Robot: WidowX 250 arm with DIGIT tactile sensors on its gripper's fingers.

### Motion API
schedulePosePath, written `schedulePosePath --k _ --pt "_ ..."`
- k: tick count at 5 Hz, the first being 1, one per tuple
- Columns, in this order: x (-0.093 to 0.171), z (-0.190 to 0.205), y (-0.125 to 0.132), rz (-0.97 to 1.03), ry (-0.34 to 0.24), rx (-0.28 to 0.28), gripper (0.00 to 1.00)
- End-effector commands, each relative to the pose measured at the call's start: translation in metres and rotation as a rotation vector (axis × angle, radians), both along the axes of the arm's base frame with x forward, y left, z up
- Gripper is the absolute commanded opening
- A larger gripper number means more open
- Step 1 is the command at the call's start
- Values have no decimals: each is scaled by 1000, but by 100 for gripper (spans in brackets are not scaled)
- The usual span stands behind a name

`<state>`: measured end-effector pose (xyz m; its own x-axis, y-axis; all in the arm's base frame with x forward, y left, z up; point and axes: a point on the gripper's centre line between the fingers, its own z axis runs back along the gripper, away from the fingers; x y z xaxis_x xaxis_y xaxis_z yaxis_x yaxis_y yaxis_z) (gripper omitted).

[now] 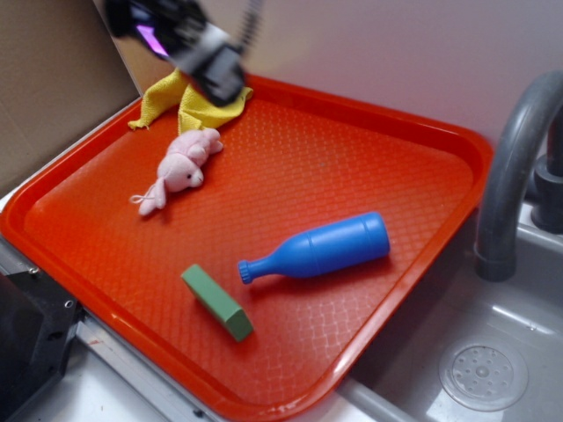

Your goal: Grab the blue bottle.

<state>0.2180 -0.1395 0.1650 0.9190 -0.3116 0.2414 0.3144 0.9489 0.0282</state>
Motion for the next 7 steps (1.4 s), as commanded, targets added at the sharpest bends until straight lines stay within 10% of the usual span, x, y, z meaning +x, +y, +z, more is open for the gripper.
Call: schedulePosePath --k 1,5,6,7 --pt "6 -63 -36 -131 69 41 100" --pt "-10 -141 -43 -230 209 128 100" --pt "-11 -143 -46 -239 205 160 0" --pt "-14 -118 -45 -224 185 169 0"
